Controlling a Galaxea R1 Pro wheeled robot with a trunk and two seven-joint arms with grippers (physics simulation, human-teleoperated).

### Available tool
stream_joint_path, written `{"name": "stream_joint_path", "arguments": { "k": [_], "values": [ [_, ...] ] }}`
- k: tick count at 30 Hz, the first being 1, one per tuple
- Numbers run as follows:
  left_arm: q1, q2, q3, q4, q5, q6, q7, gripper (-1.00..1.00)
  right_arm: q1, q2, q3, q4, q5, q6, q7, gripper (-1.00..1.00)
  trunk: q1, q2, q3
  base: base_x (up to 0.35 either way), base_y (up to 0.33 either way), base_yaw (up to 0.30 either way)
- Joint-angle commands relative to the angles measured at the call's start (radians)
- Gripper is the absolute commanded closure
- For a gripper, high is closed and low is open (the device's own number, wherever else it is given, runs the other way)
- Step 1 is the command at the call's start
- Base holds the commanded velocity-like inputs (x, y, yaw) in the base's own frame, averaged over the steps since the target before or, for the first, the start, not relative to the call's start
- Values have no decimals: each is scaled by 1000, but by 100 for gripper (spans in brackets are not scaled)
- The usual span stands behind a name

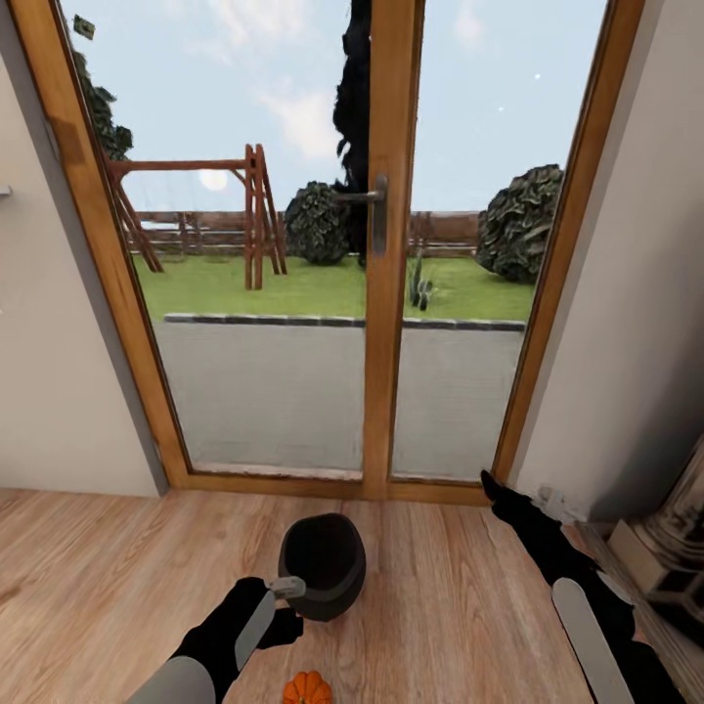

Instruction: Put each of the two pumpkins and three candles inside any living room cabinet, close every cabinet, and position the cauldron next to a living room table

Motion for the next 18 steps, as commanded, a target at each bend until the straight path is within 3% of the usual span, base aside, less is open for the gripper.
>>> {"name": "stream_joint_path", "arguments": {
  "k": [1,9,13,18],
  "values": [
    [0,0,-6,-1,11,2,9,-100,11,0,1,-8,-11,6,-6,-100,4,-8,-4,0,0,0],
    [-1,3,-11,-5,11,-2,11,-100,31,-2,0,-18,-10,10,-3,-100,34,-64,-29,0,0,0],
    [-1,5,-10,-66,10,-1,16,-100,37,-20,-1,-21,-11,14,-1,-100,50,-92,-42,0,0,0],
    [-1,0,-8,-91,15,1,79,-100,42,-43,4,-18,-13,7,2,-100,69,-127,-57,0,0,0]
  ]
}}
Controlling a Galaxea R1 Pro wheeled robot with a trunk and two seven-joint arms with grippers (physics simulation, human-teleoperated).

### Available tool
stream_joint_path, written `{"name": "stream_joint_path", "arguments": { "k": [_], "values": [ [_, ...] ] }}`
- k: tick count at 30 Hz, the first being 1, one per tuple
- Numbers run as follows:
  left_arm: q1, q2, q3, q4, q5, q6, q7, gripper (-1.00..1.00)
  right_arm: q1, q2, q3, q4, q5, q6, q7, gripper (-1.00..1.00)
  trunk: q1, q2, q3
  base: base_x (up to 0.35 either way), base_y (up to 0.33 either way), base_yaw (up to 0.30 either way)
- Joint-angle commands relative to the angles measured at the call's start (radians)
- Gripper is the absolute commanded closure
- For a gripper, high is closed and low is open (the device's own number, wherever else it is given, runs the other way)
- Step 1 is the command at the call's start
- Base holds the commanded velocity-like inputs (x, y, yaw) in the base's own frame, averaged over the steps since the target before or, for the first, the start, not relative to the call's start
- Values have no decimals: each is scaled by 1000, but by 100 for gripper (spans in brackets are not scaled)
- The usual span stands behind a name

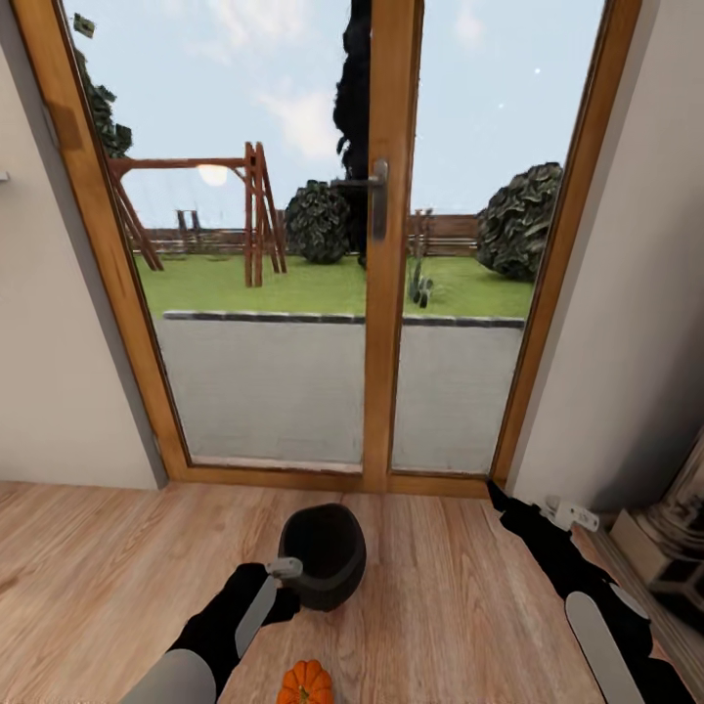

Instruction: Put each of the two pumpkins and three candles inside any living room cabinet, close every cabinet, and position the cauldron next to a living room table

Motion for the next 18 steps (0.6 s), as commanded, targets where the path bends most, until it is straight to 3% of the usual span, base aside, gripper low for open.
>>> {"name": "stream_joint_path", "arguments": {
  "k": [1,6,11,15,16,18],
  "values": [
    [0,0,-5,2,10,3,10,-100,-1,0,1,-1,-10,3,-5,-100,4,-8,-4,0,0,0],
    [0,1,-11,24,5,3,17,-100,0,-1,1,-2,-6,0,58,-100,23,-43,-20,0,0,0],
    [0,6,-12,48,-31,6,44,-100,1,-1,3,-6,-2,-4,94,-100,42,-78,-36,0,0,0],
    [-1,-7,-12,57,-44,12,55,-100,-4,6,13,-6,33,-16,100,-100,57,-106,-48,0,0,0],
    [-2,-18,-13,57,-46,14,57,-100,-14,9,14,-5,38,-12,91,-100,61,-113,-51,0,0,0],
    [-29,-35,-13,58,-47,30,66,-100,-94,17,16,2,28,25,53,-100,69,-127,-58,0,0,0]
  ]
}}
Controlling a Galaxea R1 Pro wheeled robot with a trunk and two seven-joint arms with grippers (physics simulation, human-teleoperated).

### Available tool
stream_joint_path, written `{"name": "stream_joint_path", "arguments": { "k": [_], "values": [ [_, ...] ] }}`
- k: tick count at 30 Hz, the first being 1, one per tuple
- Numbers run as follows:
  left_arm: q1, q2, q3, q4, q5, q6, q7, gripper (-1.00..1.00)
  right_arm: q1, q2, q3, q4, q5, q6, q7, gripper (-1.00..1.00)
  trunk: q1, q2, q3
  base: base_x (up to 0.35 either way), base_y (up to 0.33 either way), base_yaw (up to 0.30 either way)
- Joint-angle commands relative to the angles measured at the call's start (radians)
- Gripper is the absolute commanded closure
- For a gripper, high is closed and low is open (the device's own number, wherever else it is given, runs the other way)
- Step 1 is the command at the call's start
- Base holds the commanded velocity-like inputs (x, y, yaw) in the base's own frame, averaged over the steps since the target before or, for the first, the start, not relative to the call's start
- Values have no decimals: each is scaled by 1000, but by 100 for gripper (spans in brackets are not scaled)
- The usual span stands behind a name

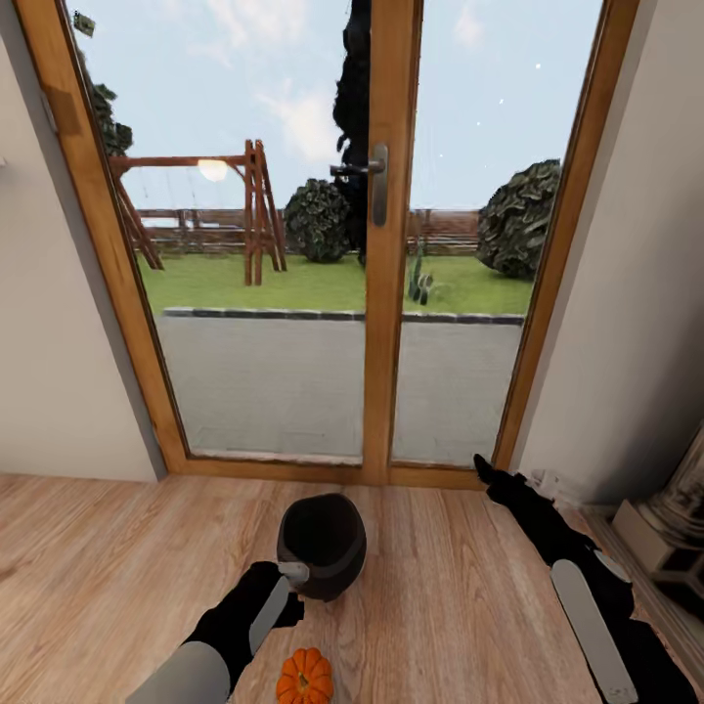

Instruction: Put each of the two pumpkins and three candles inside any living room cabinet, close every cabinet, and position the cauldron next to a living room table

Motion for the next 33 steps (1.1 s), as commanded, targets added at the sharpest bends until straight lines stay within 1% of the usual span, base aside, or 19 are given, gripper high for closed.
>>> {"name": "stream_joint_path", "arguments": {
  "k": [1,2,3,4,7,9,12,16,17,20,21,22,23,24,25,26,27,29,33],
  "values": [
    [-19,-3,-5,-1,11,25,14,-100,-39,5,1,0,-25,27,-19,-100,4,-8,-4,0,0,0],
    [-28,-4,-5,-1,11,41,16,-100,-53,7,1,0,-33,37,-23,-100,8,-15,-8,0,0,0],
    [-49,-4,-5,-1,11,88,18,-100,-73,11,2,-1,-51,55,-29,-100,11,-22,-11,0,0,0],
    [-133,-4,-4,0,14,253,22,-100,-102,15,1,2,-95,81,-33,-100,15,-29,-14,0,0,0],
    [-151,-4,-4,-1,14,281,24,-100,-105,12,-2,-7,-111,88,-14,-100,27,-50,-23,0,0,0],
    [-155,-4,-3,-3,13,287,24,-100,-103,10,-3,-10,-117,91,26,-100,34,-64,-30,0,0,0],
    [-157,-4,-1,-4,12,287,23,-100,-101,4,-4,-11,-120,93,85,-100,46,-85,-39,0,0,0],
    [-157,-4,0,-4,13,281,22,-100,-100,-1,-5,-11,-125,95,114,-100,61,-113,-51,0,0,0],
    [-157,-4,-1,-4,13,271,22,-100,-100,-2,-5,-11,-130,99,127,-100,65,-120,-55,0,0,0],
    [-158,-4,0,-4,14,223,21,-100,-99,-3,-8,-11,-152,114,158,-100,66,-120,-66,0,0,0],
    [-158,-4,0,-4,14,195,20,-100,-99,-4,-13,-11,-168,124,176,-100,67,-121,-70,0,0,0],
    [-158,-4,0,-2,14,149,15,-100,-96,-14,-41,-11,-218,139,239,-100,67,-121,-74,0,0,0],
    [-158,-4,0,-2,14,143,14,-100,-93,-17,-47,-11,-230,141,257,-100,68,-121,-78,0,0,0],
    [-158,-4,0,-1,14,132,13,-100,-81,-29,-65,-11,-270,145,320,-100,68,-121,-82,0,0,0],
    [-158,-4,0,-1,14,128,12,-100,-73,-41,-76,-11,-298,148,365,-100,69,-122,-86,0,0,0],
    [-158,-4,0,-1,14,120,11,-100,-61,-71,-88,-11,-349,161,436,-100,69,-122,-89,0,0,0],
    [-158,-4,0,-1,14,113,10,-100,-58,-82,-91,-11,-369,167,457,-100,70,-122,-93,0,0,0],
    [-158,-4,0,-1,14,86,10,-100,-55,-93,-95,-11,-393,173,479,-100,70,-123,-101,0,0,0],
    [-158,-4,-1,-1,13,55,10,-100,-54,-100,-97,-11,-406,176,494,-100,72,-123,-116,0,0,0]
  ]
}}
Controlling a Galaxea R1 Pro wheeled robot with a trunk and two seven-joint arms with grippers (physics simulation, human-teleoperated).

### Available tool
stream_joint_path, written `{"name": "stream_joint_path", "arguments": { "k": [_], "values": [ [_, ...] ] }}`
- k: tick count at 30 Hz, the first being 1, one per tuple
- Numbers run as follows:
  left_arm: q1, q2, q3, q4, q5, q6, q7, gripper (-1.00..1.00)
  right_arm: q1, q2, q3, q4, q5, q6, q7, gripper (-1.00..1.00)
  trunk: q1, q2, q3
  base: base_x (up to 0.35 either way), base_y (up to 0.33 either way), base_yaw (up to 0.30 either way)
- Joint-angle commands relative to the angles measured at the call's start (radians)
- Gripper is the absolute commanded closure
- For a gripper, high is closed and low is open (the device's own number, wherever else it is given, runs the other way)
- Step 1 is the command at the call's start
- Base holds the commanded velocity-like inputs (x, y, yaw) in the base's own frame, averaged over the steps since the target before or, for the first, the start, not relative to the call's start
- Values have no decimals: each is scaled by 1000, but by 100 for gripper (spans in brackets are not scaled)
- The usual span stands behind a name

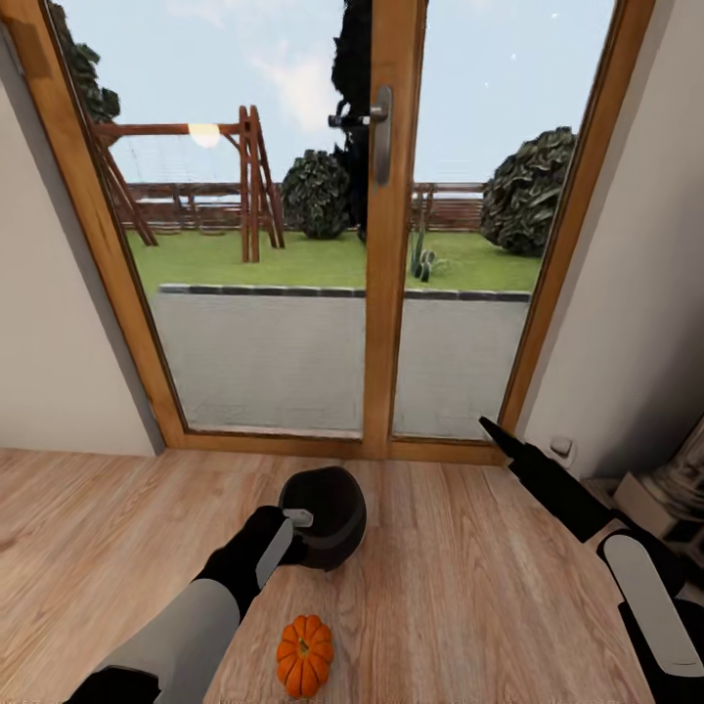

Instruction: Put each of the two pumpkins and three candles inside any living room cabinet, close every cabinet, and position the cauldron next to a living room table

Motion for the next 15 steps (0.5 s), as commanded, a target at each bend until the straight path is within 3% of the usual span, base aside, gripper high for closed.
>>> {"name": "stream_joint_path", "arguments": {
  "k": [1,15],
  "values": [
    [0,0,-3,-1,10,0,9,-100,0,-1,-2,0,-10,9,2,-100,0,-1,-5,0,0,0],
    [0,0,-3,-1,9,-5,10,-100,1,-1,-2,3,-18,11,5,-100,6,-4,-59,0,0,0]
  ]
}}
